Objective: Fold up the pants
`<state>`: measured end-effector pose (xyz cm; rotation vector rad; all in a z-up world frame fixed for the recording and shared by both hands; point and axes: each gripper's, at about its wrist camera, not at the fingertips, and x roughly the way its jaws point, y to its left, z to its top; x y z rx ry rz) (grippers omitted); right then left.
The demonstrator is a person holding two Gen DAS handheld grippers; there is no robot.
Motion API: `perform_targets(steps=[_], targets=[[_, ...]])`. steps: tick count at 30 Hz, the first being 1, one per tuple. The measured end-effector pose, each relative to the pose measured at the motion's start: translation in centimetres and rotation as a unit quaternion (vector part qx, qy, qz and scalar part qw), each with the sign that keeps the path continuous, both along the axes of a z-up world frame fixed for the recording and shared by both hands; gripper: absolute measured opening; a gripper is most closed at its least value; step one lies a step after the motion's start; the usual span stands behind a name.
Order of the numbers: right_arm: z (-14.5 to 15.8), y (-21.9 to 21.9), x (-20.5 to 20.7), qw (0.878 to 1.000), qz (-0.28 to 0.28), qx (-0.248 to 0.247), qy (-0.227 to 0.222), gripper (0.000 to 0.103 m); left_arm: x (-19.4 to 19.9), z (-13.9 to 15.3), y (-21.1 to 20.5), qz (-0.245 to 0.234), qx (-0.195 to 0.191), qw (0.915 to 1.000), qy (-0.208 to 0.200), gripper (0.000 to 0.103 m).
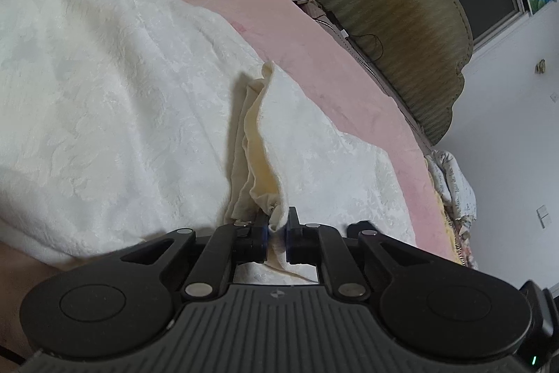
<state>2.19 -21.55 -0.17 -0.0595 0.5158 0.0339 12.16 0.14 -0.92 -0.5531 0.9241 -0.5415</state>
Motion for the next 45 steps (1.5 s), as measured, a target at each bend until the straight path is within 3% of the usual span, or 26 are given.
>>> perform_targets(steps=[4, 6, 11, 13, 14, 15, 16, 19, 23, 24, 29, 30, 31, 34, 36, 38, 39, 43, 45], targets=[[-0.8, -4.0, 1.0, 0.995, -0.063, 0.074, 0.038, 0.009, -0.1, -0.3, -0.1, -0.001, -0.002, 1.0000, 0.003, 0.016], [-0.2, -5.6, 0.5, 0.989, -0.076, 0.121, 0.033, 0.009, -0.2, -0.2, -0.3, -0.001, 0.002, 1.0000, 0.000, 0.017], [2.7, -6.3, 2.8, 0.991, -0.085, 0.105, -0.007, 0.012, -0.2, -0.4, -0.2, 0.003, 0.001, 1.0000, 0.000, 0.017], [2.2, -7.2, 4.5, 0.988, -0.094, 0.121, 0.009, 0.019, -0.2, -0.5, 0.0, 0.003, -0.002, 1.0000, 0.001, 0.017], [1.3, -7.7, 5.5, 0.986, -0.107, 0.124, 0.037, 0.024, -0.2, -0.5, 0.0, 0.003, -0.002, 1.0000, -0.001, 0.017], [0.1, -7.9, 6.1, 0.983, -0.114, 0.127, 0.062, 0.023, -0.3, -0.6, 0.0, 0.001, -0.001, 1.0000, -0.004, 0.017], [-0.2, -7.5, 5.7, 0.984, -0.112, 0.130, 0.058, 0.023, -0.3, -0.6, -0.1, 0.000, 0.001, 1.0000, -0.007, 0.017], [0.3, -4.2, 3.0, 0.989, -0.038, 0.140, 0.027, 0.025, -0.6, -0.4, -0.2, 0.002, 0.006, 0.9999, -0.013, 0.018], [0.1, 0.7, 2.1, 0.993, 0.040, 0.105, 0.044, 0.026, -1.1, 0.7, 0.1, 0.008, 0.015, 0.9997, -0.019, 0.020], [-0.4, 1.3, 2.2, 0.994, 0.042, 0.094, 0.049, 0.025, -1.1, 1.2, 0.3, 0.011, 0.021, 0.9994, -0.023, 0.025], [-0.6, 2.0, 2.0, 0.996, 0.035, 0.066, 0.044, 0.025, -0.8, 4.9, 0.5, 0.034, 0.074, 0.9913, -0.103, 0.025], [-0.5, 2.3, 1.9, 0.997, 0.034, 0.053, 0.044, 0.026, -0.4, 5.4, 0.2, 0.027, 0.075, 0.9913, -0.104, 0.028], [-0.4, 2.6, 1.8, 0.998, 0.033, 0.040, 0.043, 0.026, 0.2, 6.0, -0.5, 0.017, 0.081, 0.9910, -0.105, 0.037], [-0.2, 3.5, 1.6, 0.999, 0.032, 0.004, 0.040, 0.027, 2.1, 6.6, -3.5, 0.000, 0.146, 0.9823, -0.118, 0.061], [-0.1, 3.4, 1.4, 0.999, 0.032, 0.003, 0.040, 0.027, 3.3, 5.7, -5.6, -0.009, 0.221, 0.9684, -0.115, 0.063], [0.0, 3.0, 1.4, 0.999, 0.032, 0.014, 0.041, 0.027, 3.4, 4.2, -6.7, -0.007, 0.295, 0.9486, -0.113, 0.062], [0.0, 2.8, 1.4, 0.998, 0.032, 0.020, 0.042, 0.027, 2.8, 3.8, -6.4, -0.002, 0.304, 0.9444, -0.124, 0.063], [0.6, 2.4, 0.3, 0.998, 0.041, 0.040, 0.010, 0.029, 0.1, 3.4, -3.7, 0.017, 0.293, 0.9437, -0.152, 0.067], [0.9, 3.1, -0.4, 0.996, 0.066, 0.059, -0.006, 0.029, -0.4, 3.3, -2.5, 0.027, 0.311, 0.9374, -0.154, 0.071]])
